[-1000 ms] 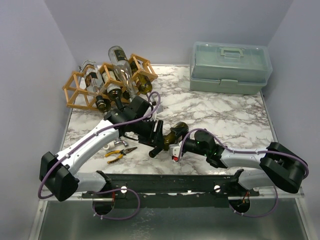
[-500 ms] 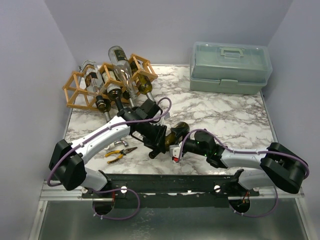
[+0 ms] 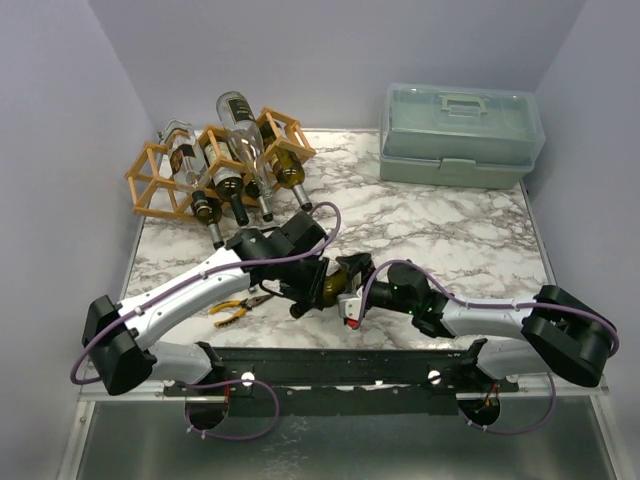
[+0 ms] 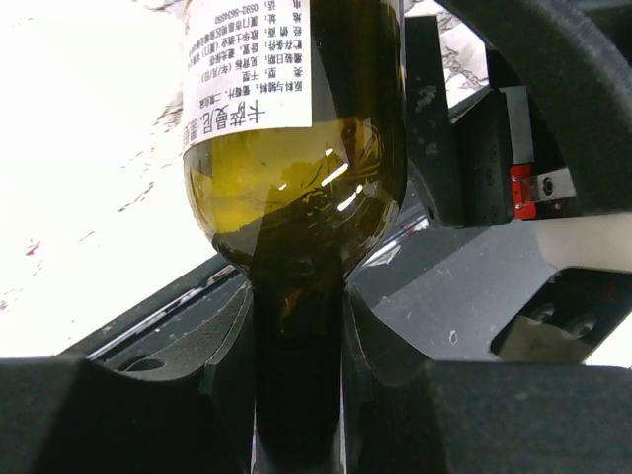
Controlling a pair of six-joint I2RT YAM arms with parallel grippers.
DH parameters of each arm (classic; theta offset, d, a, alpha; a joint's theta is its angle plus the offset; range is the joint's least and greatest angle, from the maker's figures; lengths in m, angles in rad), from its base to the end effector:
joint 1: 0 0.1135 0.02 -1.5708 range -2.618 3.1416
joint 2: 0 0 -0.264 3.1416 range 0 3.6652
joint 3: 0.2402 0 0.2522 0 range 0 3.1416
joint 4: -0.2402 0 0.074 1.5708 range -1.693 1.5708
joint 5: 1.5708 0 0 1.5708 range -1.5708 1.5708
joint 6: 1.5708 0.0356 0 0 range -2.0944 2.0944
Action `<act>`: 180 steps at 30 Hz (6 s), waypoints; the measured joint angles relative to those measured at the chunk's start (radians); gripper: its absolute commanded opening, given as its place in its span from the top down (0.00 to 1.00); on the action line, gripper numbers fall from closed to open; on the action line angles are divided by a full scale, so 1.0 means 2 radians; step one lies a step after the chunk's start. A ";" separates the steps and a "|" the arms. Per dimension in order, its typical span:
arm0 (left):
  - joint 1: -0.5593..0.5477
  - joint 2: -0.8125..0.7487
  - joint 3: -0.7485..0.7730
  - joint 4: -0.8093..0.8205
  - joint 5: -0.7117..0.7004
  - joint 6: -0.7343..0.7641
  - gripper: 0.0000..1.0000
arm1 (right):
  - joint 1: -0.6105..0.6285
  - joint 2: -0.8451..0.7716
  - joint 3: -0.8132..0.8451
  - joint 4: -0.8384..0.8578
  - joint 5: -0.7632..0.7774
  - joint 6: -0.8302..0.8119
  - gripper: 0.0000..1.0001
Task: Put the wine bottle on the wine rack
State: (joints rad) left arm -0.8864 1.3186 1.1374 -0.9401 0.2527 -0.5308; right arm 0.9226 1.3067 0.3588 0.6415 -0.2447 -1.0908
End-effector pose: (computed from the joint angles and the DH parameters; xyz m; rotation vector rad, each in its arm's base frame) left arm 0.1531 -0.2017 0.2863 0.5915 2.8189 -0.7060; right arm 0.1418 0.2015 0.1717 -1.6630 0.8537 0.1136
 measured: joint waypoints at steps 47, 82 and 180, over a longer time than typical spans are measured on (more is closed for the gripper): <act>-0.002 -0.131 0.137 -0.321 -0.371 -0.176 1.00 | 0.002 -0.068 -0.025 0.182 0.076 0.074 0.00; 0.021 -0.165 0.245 -0.342 -0.380 -0.184 1.00 | 0.002 -0.051 -0.031 0.245 0.102 0.100 0.00; 0.387 -0.283 -0.219 0.189 -0.367 0.231 1.00 | 0.002 -0.049 -0.041 0.274 0.102 0.119 0.00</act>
State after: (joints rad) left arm -0.1116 0.7528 0.6991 -0.5625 -0.4816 -0.0692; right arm 0.9272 1.2083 0.2771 1.1885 -0.0410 -0.8520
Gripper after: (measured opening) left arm 0.322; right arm 0.998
